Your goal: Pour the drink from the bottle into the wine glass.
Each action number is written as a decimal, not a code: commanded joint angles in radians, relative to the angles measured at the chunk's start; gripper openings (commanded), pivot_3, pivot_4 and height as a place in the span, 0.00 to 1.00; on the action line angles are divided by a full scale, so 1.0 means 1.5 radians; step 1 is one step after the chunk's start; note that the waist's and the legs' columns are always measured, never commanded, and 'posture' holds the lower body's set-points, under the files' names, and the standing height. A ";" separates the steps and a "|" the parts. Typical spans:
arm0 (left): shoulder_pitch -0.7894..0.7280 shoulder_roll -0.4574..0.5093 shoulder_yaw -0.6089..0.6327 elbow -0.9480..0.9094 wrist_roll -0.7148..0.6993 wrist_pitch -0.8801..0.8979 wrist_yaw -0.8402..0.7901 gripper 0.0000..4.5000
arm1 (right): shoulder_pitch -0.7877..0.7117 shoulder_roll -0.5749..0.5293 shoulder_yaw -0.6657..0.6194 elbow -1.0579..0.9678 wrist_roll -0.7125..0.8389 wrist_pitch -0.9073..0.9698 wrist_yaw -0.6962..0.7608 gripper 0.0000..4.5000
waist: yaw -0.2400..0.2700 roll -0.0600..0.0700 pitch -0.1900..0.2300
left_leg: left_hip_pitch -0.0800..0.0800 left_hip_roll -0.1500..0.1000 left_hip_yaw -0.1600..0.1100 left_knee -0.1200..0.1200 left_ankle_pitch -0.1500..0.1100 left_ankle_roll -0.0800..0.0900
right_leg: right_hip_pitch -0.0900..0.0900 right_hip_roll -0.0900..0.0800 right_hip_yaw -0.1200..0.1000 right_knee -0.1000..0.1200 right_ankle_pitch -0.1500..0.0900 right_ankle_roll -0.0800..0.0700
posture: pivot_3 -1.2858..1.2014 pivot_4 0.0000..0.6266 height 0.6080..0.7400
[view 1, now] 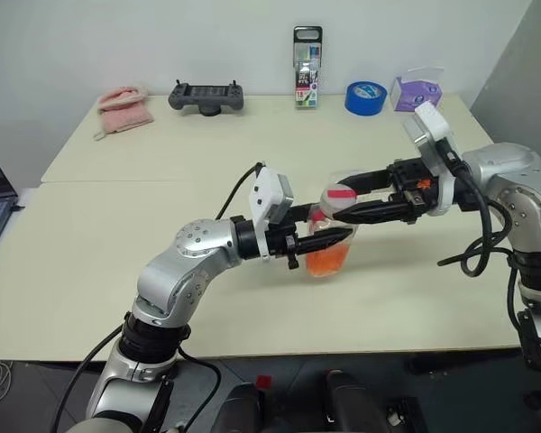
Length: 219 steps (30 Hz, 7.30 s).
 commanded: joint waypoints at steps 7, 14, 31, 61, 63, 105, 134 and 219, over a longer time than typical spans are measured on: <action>-0.010 0.003 0.009 0.028 0.036 -0.033 0.012 0.41 | 0.065 0.006 -0.131 -0.160 0.101 0.073 -0.125 1.00 | 0.006 0.000 0.000 | -0.001 0.000 -0.001 0.001 0.000 0.000 | 0.000 -0.002 0.000 0.000 0.000 0.000 | 0.52 0.24 1.00; -0.019 -0.010 0.001 0.052 0.055 -0.051 0.003 0.41 | 0.105 0.097 -0.208 -0.328 0.136 0.201 -0.487 1.00 | 0.005 0.000 0.000 | -0.002 0.000 -0.001 0.001 0.000 0.000 | -0.001 -0.002 0.000 0.000 0.000 0.000 | 0.52 0.24 1.00; -0.043 -0.025 -0.002 0.117 0.095 -0.105 -0.026 0.41 | 0.127 0.137 -0.226 -0.426 0.255 0.393 -0.806 1.00 | 0.005 0.000 0.000 | -0.002 -0.001 -0.001 0.001 0.000 0.000 | -0.001 -0.002 0.000 0.000 0.000 0.000 | 0.52 0.24 1.00; -0.060 -0.047 0.045 0.070 0.004 -0.063 -0.041 0.40 | 0.039 -0.062 -0.057 -0.255 0.139 0.085 -0.260 0.22 | 0.002 0.001 0.001 | -0.002 -0.003 0.000 0.001 0.000 0.001 | -0.001 -0.002 0.000 -0.001 -0.001 0.003 | 0.52 0.24 1.00; -0.065 -0.040 0.054 0.047 -0.033 -0.024 -0.045 0.40 | -0.012 -0.088 -0.031 -0.183 0.119 0.028 -0.115 0.06 | 0.000 0.000 0.001 | -0.002 -0.001 0.000 0.001 0.000 0.001 | -0.001 -0.001 0.000 -0.001 -0.002 0.003 | 0.52 0.24 1.00; -0.091 -0.041 0.026 0.158 0.076 -0.133 -0.056 0.40 | 0.063 0.153 -0.188 -0.385 0.155 0.351 -0.755 0.92 | 0.005 0.000 0.001 | -0.003 -0.001 0.000 0.003 -0.001 0.001 | -0.001 -0.003 0.000 0.000 0.000 0.000 | 0.52 0.24 1.00; -0.087 -0.038 0.037 0.140 0.070 -0.125 -0.054 0.40 | 0.113 0.122 -0.129 -0.293 0.129 0.204 -0.631 0.40 | 0.004 0.000 0.001 | -0.003 -0.001 0.000 0.002 -0.001 0.001 | -0.001 -0.002 0.000 0.000 0.000 0.000 | 0.52 0.24 1.00; -0.115 -0.054 0.029 0.211 0.097 -0.148 -0.080 0.40 | 0.103 0.336 -0.092 -0.523 -0.139 0.450 -0.913 0.41 | 0.003 0.001 0.001 | -0.005 -0.001 -0.001 0.008 -0.003 0.002 | -0.001 -0.002 0.000 0.001 0.000 0.000 | 0.52 0.24 1.00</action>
